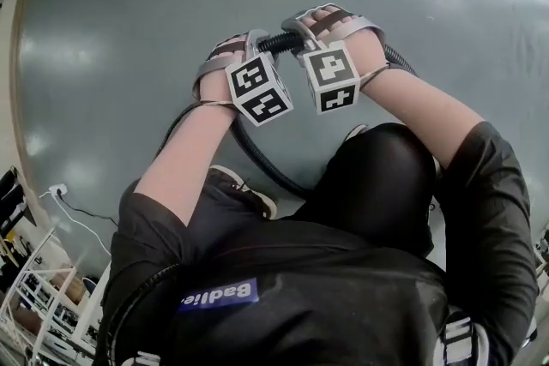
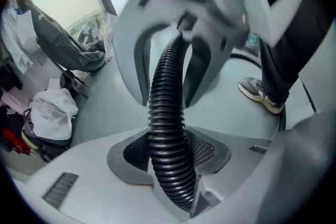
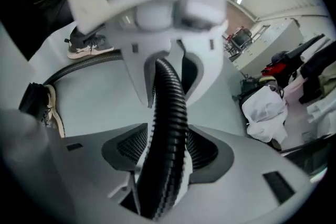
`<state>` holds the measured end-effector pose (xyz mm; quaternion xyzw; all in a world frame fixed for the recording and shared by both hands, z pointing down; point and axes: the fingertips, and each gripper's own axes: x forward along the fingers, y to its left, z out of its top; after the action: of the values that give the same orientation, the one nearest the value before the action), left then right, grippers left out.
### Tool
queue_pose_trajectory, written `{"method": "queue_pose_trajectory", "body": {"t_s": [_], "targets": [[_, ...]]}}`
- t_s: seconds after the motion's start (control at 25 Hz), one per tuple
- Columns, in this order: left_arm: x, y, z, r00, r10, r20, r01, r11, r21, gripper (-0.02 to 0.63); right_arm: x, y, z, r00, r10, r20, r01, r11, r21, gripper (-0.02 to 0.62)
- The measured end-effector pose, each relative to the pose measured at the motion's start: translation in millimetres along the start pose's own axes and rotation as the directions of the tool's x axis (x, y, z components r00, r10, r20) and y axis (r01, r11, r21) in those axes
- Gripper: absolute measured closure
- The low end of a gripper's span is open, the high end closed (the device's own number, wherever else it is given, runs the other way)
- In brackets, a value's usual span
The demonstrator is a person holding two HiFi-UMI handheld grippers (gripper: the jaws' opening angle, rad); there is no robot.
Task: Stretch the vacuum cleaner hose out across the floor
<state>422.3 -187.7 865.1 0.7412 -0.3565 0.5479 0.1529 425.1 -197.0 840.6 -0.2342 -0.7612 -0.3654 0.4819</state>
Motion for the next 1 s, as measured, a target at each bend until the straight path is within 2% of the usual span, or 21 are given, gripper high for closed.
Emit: {"method": "queue_pose_trajectory", "body": {"t_s": [0.04, 0.12, 0.2, 0.28, 0.36, 0.52, 0.68, 0.84, 0.88, 0.92, 0.96, 1.0], "targets": [[-10.9, 5.5, 7.1, 1.000, 0.014, 0.015, -0.014, 1.000, -0.007, 0.420, 4.2, -8.0, 7.4, 1.000, 0.003, -0.006, -0.003, 1.000, 0.015, 0.380], [-27.0, 15.8, 14.4, 0.997, 0.054, 0.057, -0.053, 0.998, -0.018, 0.413, 5.8, -21.3, 14.5, 1.000, 0.015, -0.008, -0.014, 0.994, 0.110, 0.456], [-35.6, 24.6, 8.2, 0.988, 0.111, 0.103, -0.108, 0.993, -0.041, 0.405, 3.8, -28.4, 10.9, 0.999, 0.034, -0.025, -0.027, 0.976, 0.214, 0.459], [-40.5, 30.5, -7.7, 0.981, 0.151, 0.126, -0.137, 0.984, -0.109, 0.331, 0.1, -35.7, 0.3, 0.997, 0.029, -0.067, -0.010, 0.965, 0.263, 0.459], [-44.8, 31.9, -21.7, 0.975, 0.166, 0.149, -0.134, 0.970, -0.203, 0.295, -7.6, -46.0, -9.4, 0.995, 0.011, -0.103, 0.021, 0.952, 0.304, 0.459], [-43.8, 15.0, -43.8, 0.977, 0.139, 0.165, -0.082, 0.947, -0.311, 0.282, -25.6, -66.4, -13.5, 0.990, -0.014, -0.138, 0.069, 0.913, 0.403, 0.459], [-35.8, 6.1, -71.8, 0.979, 0.119, 0.165, -0.035, 0.897, -0.440, 0.262, -35.0, -77.0, -11.6, 0.986, -0.034, -0.161, 0.109, 0.868, 0.484, 0.459], [-17.5, -8.4, -105.4, 0.987, 0.050, 0.153, 0.034, 0.863, -0.504, 0.262, -43.3, -81.9, -12.7, 0.983, -0.045, -0.177, 0.135, 0.831, 0.540, 0.459], [-15.3, -9.0, -108.9, 0.987, 0.031, 0.156, 0.052, 0.862, -0.505, 0.265, -45.6, -81.0, -11.9, 0.983, -0.040, -0.179, 0.133, 0.830, 0.542, 0.459], [-14.0, -8.1, -110.6, 0.988, 0.010, 0.152, 0.067, 0.867, -0.493, 0.338, -47.2, -79.5, -11.1, 0.983, -0.036, -0.182, 0.130, 0.832, 0.539, 0.457], [-13.1, -6.0, -112.5, 0.990, -0.013, 0.141, 0.078, 0.879, -0.471, 0.383, -47.4, -77.2, -10.7, 0.981, -0.031, -0.189, 0.129, 0.839, 0.529, 0.457], [-12.2, -3.3, -116.7, 0.992, -0.035, 0.123, 0.087, 0.892, -0.444, 0.386, -45.0, -73.9, -11.2, 0.979, -0.023, -0.201, 0.126, 0.848, 0.514, 0.457]]}}
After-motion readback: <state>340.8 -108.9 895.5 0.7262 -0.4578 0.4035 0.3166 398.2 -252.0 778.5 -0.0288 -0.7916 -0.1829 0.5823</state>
